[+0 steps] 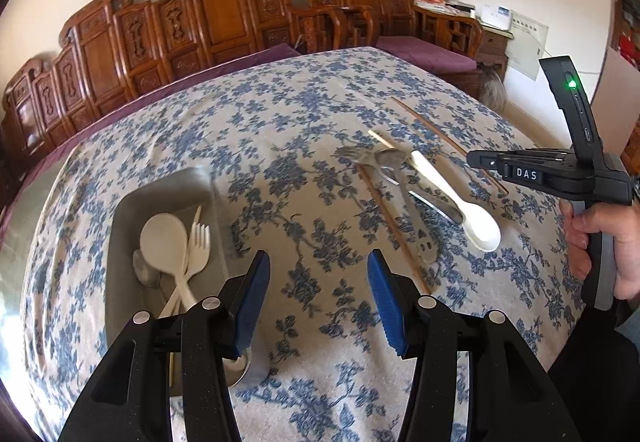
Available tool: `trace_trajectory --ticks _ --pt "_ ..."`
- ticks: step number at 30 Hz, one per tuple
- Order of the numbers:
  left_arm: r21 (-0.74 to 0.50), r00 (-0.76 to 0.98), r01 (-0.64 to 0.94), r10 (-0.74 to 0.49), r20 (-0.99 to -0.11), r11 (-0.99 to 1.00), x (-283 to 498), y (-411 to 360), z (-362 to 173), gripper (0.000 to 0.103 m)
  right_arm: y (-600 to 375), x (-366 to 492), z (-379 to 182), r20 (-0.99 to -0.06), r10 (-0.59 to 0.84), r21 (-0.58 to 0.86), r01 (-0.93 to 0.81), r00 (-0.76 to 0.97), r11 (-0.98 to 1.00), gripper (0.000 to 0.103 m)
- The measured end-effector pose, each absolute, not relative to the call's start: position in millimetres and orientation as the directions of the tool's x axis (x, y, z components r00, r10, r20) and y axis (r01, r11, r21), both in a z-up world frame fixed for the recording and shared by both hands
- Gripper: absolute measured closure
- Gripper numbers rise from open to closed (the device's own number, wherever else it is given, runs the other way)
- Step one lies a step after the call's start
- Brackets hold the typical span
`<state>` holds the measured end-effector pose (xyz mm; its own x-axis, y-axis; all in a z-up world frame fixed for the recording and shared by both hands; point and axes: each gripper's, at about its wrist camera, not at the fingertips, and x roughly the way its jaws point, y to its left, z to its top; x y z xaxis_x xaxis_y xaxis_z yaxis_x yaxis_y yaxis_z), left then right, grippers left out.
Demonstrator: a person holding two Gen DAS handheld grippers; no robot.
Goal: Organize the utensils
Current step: 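Grasp a wooden chopstick from the utensil pile with the right tool, then grasp a metal spoon by its handle with the left tool while the right tool holds the chopstick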
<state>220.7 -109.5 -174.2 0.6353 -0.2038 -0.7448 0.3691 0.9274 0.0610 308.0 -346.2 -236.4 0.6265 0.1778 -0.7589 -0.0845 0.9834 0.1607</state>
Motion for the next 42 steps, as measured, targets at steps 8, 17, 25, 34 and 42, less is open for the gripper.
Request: trace_trajectory --ticks 8,17,25,34,42 --pt "0.041 0.594 0.42 -0.24 -0.768 0.907 248.1 -147.0 -181.6 0.056 -351.0 312.0 -238.3 -0.758 0.18 0.17 -0.078 0.627 0.982 0.097" --pt "0.006 0.52 0.481 -0.28 -0.807 0.877 284.3 -194.7 -206.5 0.071 -359.8 315.3 -243.5 -0.766 0.183 0.186 -0.06 0.617 0.981 0.097" --pt "-0.024 0.454 0.485 -0.275 -0.848 0.874 309.5 -217.1 -233.6 0.082 -367.4 318.6 -246.5 -0.765 0.207 0.234 -0.037 0.61 0.971 0.097" --pt "-0.003 0.444 0.459 -0.232 -0.866 0.888 322.6 -220.1 -241.9 0.088 -360.9 321.4 -246.3 -0.759 0.235 0.255 -0.056 0.607 0.965 0.097" --pt "0.009 0.446 0.459 -0.221 -0.867 0.888 327.9 -223.7 -240.9 0.097 -361.0 321.2 -244.5 -0.754 0.241 0.263 -0.055 0.611 0.963 0.097"
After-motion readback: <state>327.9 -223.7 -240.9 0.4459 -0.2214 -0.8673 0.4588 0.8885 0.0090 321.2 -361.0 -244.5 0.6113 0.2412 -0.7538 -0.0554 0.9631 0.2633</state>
